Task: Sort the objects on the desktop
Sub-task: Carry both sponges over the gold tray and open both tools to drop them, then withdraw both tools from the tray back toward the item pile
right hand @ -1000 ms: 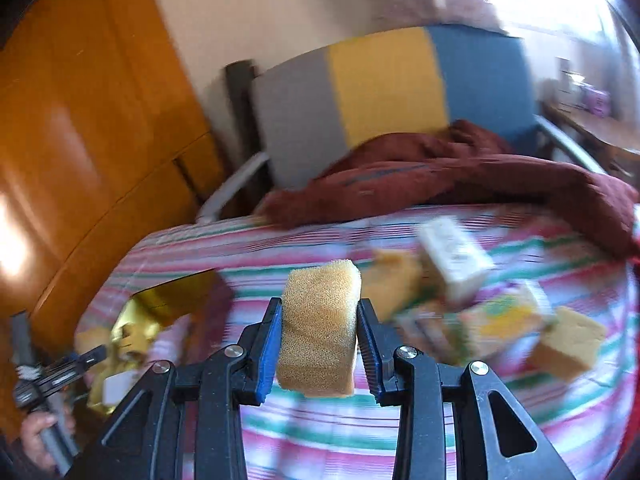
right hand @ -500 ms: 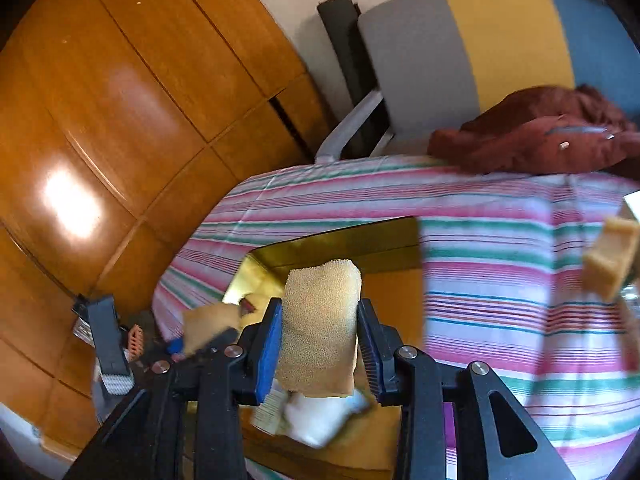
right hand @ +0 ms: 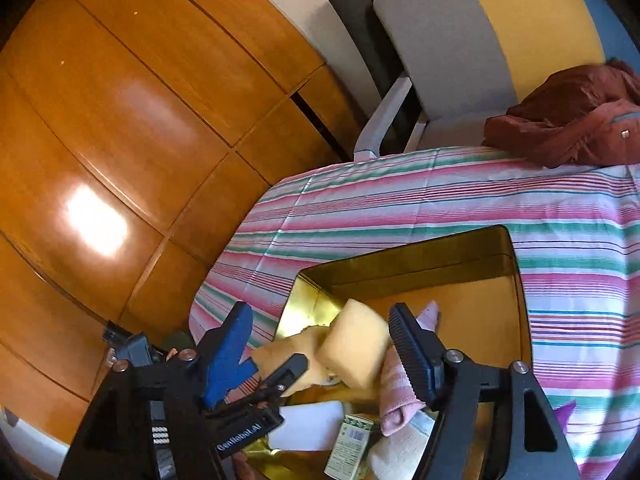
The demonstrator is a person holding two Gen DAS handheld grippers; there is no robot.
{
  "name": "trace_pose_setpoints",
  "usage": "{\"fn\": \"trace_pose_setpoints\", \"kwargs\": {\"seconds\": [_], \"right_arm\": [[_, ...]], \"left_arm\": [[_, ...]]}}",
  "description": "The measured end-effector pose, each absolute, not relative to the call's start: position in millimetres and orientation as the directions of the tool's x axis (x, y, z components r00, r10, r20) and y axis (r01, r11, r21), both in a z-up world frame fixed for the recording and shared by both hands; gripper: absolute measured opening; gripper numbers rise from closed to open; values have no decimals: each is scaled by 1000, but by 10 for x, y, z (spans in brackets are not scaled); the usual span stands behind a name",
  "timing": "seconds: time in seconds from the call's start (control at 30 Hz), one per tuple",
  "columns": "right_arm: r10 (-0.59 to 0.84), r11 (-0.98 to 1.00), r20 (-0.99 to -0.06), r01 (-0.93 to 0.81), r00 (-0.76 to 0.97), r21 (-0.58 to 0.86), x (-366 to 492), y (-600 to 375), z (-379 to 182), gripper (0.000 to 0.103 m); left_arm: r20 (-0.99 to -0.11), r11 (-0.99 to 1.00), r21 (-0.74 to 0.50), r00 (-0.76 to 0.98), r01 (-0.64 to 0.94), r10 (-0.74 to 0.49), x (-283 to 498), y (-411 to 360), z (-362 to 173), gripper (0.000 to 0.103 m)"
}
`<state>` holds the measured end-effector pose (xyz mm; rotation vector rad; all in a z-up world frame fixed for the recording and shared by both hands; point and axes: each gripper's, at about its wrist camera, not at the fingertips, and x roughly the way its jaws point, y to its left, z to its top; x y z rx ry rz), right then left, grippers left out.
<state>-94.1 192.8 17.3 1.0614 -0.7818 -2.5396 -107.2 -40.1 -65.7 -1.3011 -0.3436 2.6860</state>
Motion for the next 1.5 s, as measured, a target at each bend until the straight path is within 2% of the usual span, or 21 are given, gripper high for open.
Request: {"fn": "trace_pose_setpoints", "kwargs": {"seconds": [0.27,0.33,0.53,0.93,1.27,1.5], "right_arm": [[-377,-850,-614,-3,-694,526,-716,2021,73,75],[-361,-858,-620,-13,-697,514,-652,2040,57,80],[-313,-876,-637,-45,-705,480,-480,2110,-20,84],[-233,-884,-642,-116,-731,453,-193,2382,-84,89],[-167,-863,-650,-208,-742,460,69,2818,-183,93],[-91,-815,-682,-340,-726,470,323,3331,-332,94]], "left_arm": [[-780,-982,-188,-608,3,147,-792,-477,-747,81],[-782,-985,-174,-607,-6,142,-723,-475,-756,81],[-753,-989,-137,-643,-53,139,-500,-400,-638,81],[-676,-966,-194,-691,-168,256,-302,-180,-307,81],[-700,-939,-212,-628,-272,339,-274,183,-337,81],[-711,-921,-181,-601,-345,365,-213,468,-286,81]]}}
